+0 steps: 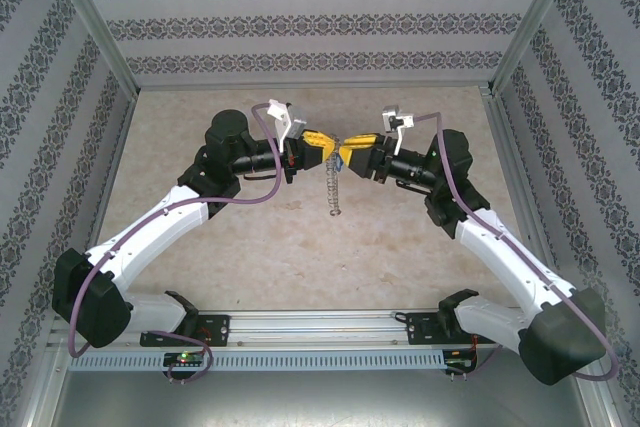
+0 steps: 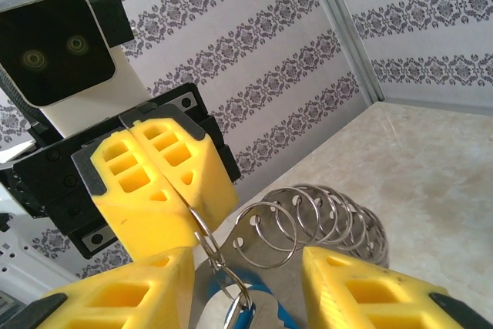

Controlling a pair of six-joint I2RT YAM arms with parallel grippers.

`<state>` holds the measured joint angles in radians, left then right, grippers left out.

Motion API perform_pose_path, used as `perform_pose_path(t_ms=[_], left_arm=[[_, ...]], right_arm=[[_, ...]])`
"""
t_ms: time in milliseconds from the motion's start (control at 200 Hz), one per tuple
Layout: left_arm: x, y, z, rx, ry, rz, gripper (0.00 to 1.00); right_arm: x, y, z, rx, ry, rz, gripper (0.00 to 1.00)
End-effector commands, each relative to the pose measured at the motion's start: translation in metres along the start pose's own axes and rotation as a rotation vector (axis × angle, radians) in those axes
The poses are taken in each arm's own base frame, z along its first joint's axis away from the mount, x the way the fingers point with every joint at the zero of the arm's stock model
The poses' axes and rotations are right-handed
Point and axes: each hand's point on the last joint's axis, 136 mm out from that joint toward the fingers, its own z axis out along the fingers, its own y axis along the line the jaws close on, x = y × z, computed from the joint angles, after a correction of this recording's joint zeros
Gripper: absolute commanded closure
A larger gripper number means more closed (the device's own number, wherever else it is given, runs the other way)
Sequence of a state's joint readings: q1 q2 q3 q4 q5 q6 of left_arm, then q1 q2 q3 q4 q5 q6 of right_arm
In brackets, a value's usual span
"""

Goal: Put the keys on the keyring

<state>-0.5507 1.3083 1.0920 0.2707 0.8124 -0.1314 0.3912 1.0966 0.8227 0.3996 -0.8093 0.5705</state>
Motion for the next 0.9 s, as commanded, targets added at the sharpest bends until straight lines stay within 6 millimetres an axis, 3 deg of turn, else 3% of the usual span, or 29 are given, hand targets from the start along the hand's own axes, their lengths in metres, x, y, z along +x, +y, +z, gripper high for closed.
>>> perform_pose_path(t_ms=[0,325,470,709,849,894], left_arm=[[-0.015,-0.013,0.002,0.052,-0.059,0.035,1.0],[-0.014,-0.014,0.006,0.062,-0.056,0.026,1.0],[-0.013,-0.013,0.007,0.059,-0.058,0.026,1.0],[-0.013,-0.013,0.008,0.057,-0.06,0.025,1.0],[-0.014,-0.012,0.008,0.052,-0.064,0.026,1.0],[-0.015,-0.011,0.008,0.046,-0.066,0.026,1.0]], right_arm=[[-0.016,0.014,0.003,-0.044,-0.044,-0.053,0.59],[-0.021,0.019,0.006,-0.061,-0.055,-0.062,0.68],[-0.019,0.02,0.008,-0.071,-0.047,-0.058,0.78],[-0.01,0.02,0.008,-0.085,-0.031,-0.043,0.79],[-0.005,0.018,0.007,-0.076,-0.029,-0.037,1.0],[-0.004,0.017,0.006,-0.07,-0.03,-0.037,1.0]])
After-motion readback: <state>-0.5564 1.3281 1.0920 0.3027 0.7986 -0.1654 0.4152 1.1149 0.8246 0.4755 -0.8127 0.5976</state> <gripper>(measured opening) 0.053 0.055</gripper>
